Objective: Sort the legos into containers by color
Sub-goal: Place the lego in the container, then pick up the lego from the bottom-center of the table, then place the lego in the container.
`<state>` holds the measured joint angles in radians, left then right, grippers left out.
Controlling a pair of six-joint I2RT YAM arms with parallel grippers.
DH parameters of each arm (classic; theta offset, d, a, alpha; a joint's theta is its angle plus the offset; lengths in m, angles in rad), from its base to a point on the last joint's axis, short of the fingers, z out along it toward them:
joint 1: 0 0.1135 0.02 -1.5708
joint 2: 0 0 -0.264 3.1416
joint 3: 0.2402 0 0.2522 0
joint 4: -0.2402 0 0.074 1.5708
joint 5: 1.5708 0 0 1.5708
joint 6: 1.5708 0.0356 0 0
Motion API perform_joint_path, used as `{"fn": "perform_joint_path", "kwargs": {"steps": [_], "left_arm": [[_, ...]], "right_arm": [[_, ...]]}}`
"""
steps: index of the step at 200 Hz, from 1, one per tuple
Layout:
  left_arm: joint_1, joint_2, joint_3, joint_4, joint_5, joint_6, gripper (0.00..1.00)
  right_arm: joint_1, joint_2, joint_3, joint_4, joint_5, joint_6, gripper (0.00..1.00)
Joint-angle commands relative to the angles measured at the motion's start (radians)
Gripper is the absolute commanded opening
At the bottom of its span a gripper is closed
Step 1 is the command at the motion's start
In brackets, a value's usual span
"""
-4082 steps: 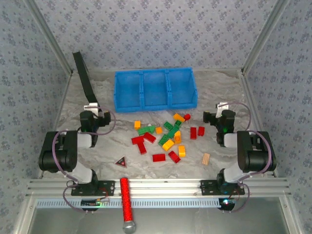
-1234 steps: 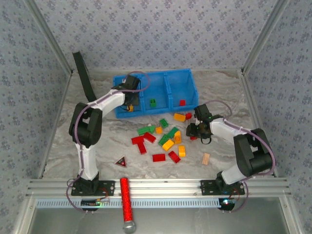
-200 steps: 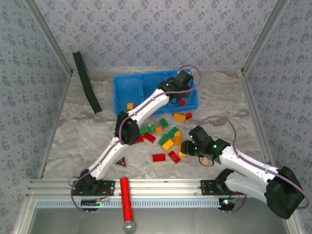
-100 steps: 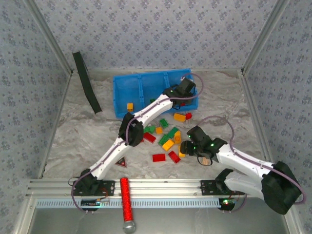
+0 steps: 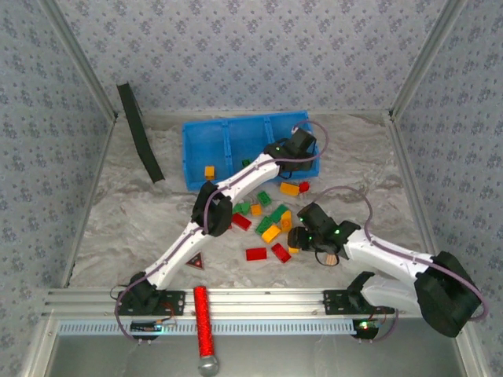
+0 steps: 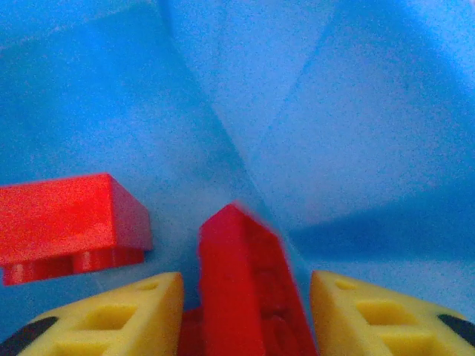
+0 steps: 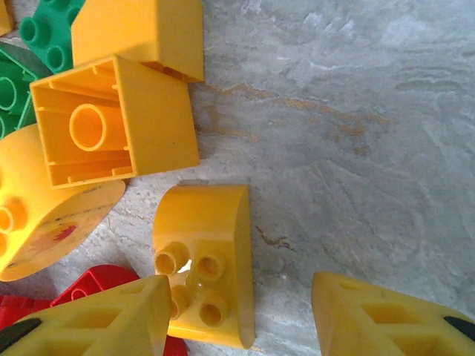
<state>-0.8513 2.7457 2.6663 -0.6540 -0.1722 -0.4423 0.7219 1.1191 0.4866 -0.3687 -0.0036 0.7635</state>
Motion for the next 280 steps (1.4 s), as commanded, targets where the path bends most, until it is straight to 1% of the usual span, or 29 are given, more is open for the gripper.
{"fn": "perform_joint_path", "kwargs": {"steps": [1, 33, 74, 121, 137, 184, 201, 217, 235, 245, 260, 280], "left_arm": [[-0.011, -0.009, 0.002, -0.016, 0.015, -0.003, 0.53], [-0.012, -0.063, -0.042, -0.014, 0.015, 0.009, 0.55], [-0.011, -0.186, -0.177, 0.040, 0.022, 0.017, 0.56], [-0.010, -0.290, -0.231, 0.045, 0.050, 0.024, 0.60], [-0.009, -0.332, -0.256, 0.055, 0.059, 0.027, 0.60], [-0.005, -0.482, -0.347, 0.064, 0.073, 0.064, 0.62], [0.005, -0.559, -0.400, 0.069, 0.088, 0.078, 0.62], [0.020, -0.653, -0.485, 0.086, 0.092, 0.090, 0.63], [0.050, -0.777, -0.618, 0.113, 0.092, 0.097, 0.64], [0.073, -0.858, -0.705, 0.136, 0.094, 0.089, 0.64], [0.111, -0.991, -0.884, 0.182, 0.085, 0.071, 0.65], [0.163, -1.165, -1.081, 0.207, 0.061, 0.046, 0.66]], "right_arm": [[0.013, 0.032, 0.033, 0.025, 0.019, 0.005, 0.55], [0.028, 0.084, 0.047, 0.044, 0.041, 0.010, 0.55], [0.046, 0.155, 0.069, 0.062, 0.066, 0.011, 0.55], [0.075, 0.243, 0.095, 0.058, 0.083, 0.006, 0.54], [0.081, 0.258, 0.104, 0.050, 0.094, 0.006, 0.50], [0.082, 0.253, 0.140, -0.013, 0.124, -0.022, 0.28], [0.080, 0.221, 0.176, -0.075, 0.138, -0.048, 0.25], [0.073, 0.177, 0.232, -0.157, 0.155, -0.083, 0.23], [0.057, 0.137, 0.313, -0.239, 0.170, -0.127, 0.21], [0.048, 0.127, 0.369, -0.272, 0.174, -0.196, 0.21], [0.040, 0.144, 0.466, -0.286, 0.178, -0.269, 0.21], [0.036, 0.221, 0.622, -0.289, 0.192, -0.367, 0.21]]}}
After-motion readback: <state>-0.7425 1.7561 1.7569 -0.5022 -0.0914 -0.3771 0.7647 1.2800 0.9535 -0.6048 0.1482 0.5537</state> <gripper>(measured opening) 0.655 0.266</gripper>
